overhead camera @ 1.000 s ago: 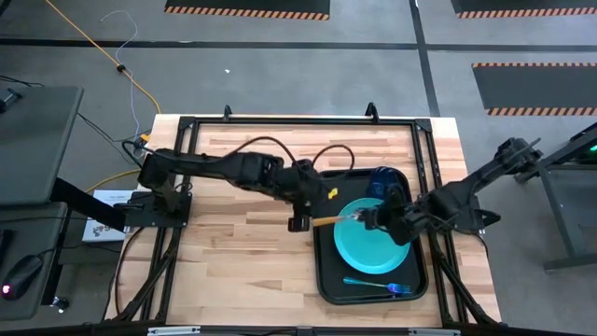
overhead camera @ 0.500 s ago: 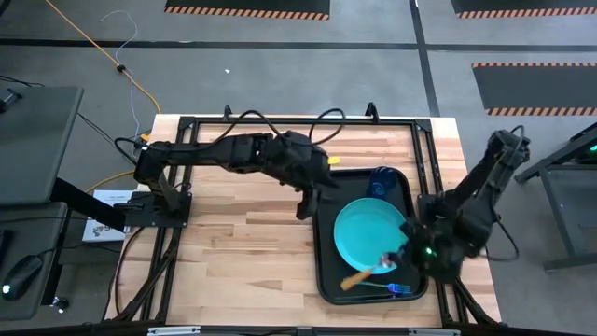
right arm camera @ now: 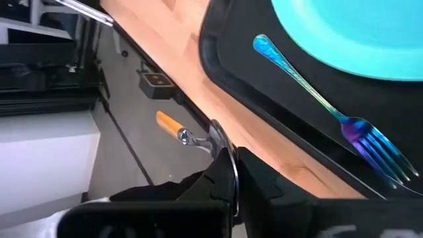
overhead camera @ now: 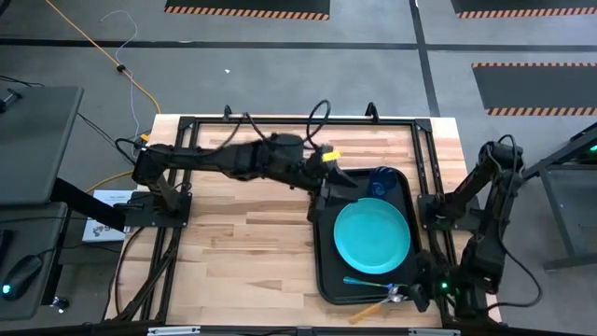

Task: Pick and place plate/cup/fork/spoon on tray
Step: Put the yellow spoon on the black serving tray to the right of the blue fork

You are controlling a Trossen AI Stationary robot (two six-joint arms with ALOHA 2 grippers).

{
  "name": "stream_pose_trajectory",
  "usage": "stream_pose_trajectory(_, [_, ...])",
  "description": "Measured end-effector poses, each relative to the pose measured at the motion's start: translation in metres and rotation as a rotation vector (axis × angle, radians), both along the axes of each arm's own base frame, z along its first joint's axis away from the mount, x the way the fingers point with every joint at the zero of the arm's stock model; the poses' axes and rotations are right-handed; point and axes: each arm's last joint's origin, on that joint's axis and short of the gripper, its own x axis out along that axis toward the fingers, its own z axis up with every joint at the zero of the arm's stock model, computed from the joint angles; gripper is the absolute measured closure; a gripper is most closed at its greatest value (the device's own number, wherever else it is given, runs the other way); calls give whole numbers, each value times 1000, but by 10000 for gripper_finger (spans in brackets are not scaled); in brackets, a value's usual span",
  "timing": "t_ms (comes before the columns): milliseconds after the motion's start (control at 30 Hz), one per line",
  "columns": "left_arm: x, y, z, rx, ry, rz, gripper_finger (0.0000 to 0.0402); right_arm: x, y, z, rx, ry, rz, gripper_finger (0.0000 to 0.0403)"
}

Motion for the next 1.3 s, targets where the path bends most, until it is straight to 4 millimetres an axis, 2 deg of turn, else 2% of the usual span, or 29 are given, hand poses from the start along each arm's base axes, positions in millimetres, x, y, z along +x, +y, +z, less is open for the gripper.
stream_pose_trajectory(133, [-1,-6,-32,-129,-71,2,218,2,6,-8,-8,13,-11,403])
stream_pose_trajectory(267, [-14,-9,-64,-293,-156,4,218,9,10,-19,-20,22,-59,403])
stream_pose_trajectory(333, [-23,-10,-73,-352,-191,5,218,15,11,-25,-33,45,-74,403])
stream_pose_trajectory(433, [-37,-10,-73,-397,-239,38,218,21,11,-32,-63,76,-90,403])
stream_pose_trajectory(533, [-47,-8,-63,-394,-284,61,218,22,7,-31,-83,77,-103,403])
stream_pose_trajectory(600, [-53,-7,-56,-369,-310,75,218,23,0,-27,-102,86,-113,403])
stream_pose_trajectory(733, [-63,-3,-44,-316,-358,120,218,21,-19,-20,-125,211,-121,403])
stream_pose_trajectory(833, [-63,0,-43,-312,-352,137,218,17,-30,-11,-135,232,-122,403])
stream_pose_trajectory(967, [-63,-1,-45,-313,-342,138,218,4,-38,13,-178,255,-86,403])
stream_pose_trajectory(1133, [-62,-2,-47,-311,-327,169,218,-12,-41,40,-239,307,-28,403])
stream_pose_trajectory(1300, [-61,-2,-49,-305,-310,172,218,-12,-39,37,-238,289,-25,403])
